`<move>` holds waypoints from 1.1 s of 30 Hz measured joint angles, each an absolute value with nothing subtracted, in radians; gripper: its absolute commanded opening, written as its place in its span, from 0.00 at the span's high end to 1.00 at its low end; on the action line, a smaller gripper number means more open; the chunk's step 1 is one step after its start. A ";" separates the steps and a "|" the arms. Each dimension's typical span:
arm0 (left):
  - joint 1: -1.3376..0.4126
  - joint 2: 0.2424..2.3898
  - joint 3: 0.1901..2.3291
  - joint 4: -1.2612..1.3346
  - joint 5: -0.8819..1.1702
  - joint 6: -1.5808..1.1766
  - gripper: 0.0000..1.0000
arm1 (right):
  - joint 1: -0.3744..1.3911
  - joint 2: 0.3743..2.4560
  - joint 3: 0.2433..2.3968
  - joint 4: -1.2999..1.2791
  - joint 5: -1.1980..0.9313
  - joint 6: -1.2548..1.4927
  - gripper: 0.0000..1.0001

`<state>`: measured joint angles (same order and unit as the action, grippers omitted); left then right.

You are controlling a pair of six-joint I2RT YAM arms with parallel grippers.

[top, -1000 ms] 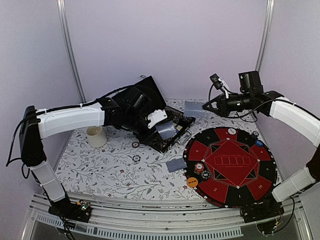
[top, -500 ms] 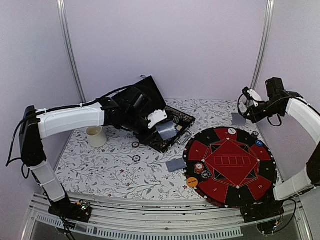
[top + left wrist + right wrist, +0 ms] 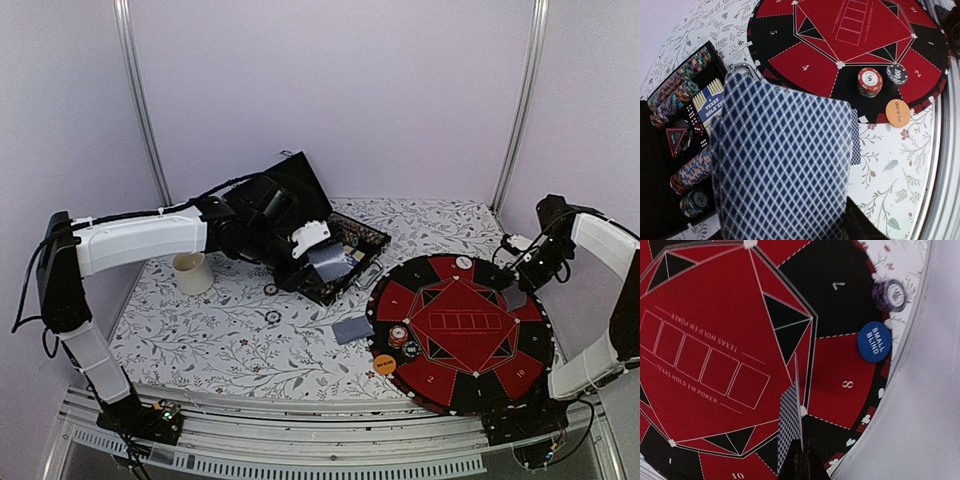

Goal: Distribute texas hold em gaming equipment
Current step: Distribute the poker card in the small blind area.

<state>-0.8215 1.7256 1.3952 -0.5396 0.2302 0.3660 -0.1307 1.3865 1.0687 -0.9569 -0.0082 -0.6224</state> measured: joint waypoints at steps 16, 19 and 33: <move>-0.813 1.725 1.394 -0.537 0.239 0.366 0.49 | -0.203 1.671 1.053 -0.952 0.186 -0.727 0.99; -0.812 1.725 1.394 -0.537 0.240 0.366 0.49 | -0.203 1.674 1.057 -0.924 0.215 -0.756 0.99; -0.805 1.725 1.393 -0.537 0.239 0.366 0.49 | -0.028 1.570 1.013 -0.686 0.261 -1.013 0.99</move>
